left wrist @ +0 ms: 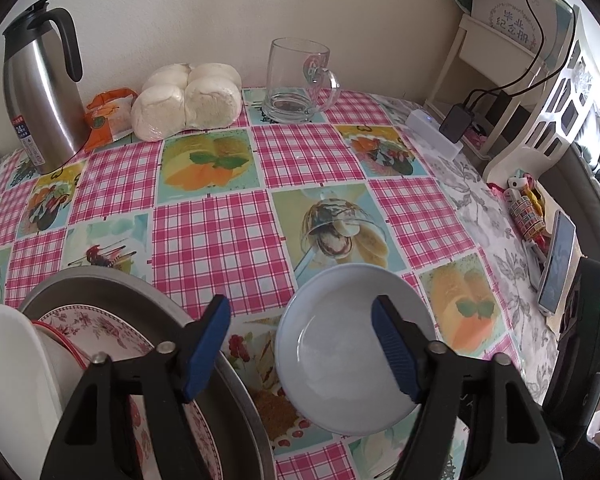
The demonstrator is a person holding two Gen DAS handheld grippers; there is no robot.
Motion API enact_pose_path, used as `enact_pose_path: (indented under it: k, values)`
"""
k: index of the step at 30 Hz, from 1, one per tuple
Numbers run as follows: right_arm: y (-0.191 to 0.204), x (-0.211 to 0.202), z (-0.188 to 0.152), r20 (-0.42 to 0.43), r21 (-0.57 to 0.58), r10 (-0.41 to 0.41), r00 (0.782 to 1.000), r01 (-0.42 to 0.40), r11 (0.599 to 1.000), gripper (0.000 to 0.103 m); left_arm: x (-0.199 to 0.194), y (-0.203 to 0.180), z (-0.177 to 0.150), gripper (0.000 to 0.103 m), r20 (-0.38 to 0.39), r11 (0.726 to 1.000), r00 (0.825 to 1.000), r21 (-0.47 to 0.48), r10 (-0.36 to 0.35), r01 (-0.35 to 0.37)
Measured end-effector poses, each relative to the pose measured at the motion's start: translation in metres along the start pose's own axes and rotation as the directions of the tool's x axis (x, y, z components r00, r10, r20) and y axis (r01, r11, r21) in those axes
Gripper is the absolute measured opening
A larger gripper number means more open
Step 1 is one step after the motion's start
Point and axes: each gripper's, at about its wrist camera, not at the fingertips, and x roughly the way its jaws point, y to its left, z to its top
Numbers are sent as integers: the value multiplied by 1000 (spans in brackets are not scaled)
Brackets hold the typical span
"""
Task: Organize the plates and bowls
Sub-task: 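Close both tools on the rim of the red-printed white bowl, then lift and carry the red-printed bowl over the basin with both tools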
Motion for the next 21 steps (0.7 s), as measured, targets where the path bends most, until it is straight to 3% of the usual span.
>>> enact_pose_path:
  k: [5, 10, 12, 17, 21]
  values:
    - [-5, 0, 1, -6, 21, 14, 1000, -13, 1000, 8, 6, -3, -3, 55, -25, 1000, 1000, 14, -2, 3]
    - [-6, 0, 1, -11, 20, 14, 1000, -14, 1000, 7, 14, -3, -8, 48, -54, 1000, 999, 5, -11, 11]
    - [-6, 1, 1, -14, 16, 9, 1000, -9, 1000, 7, 17, -5, -10, 37, -67, 1000, 998, 13, -17, 18]
    - [-1, 0, 1, -15, -15, -28, 1000, 27, 1000, 8, 18, -5, -12, 25, -70, 1000, 997, 18, -13, 14]
    - [2, -3, 2, -10, -34, -54, 998, 54, 998, 8, 14, -3, -11, 25, -71, 999, 997, 7, -32, 32]
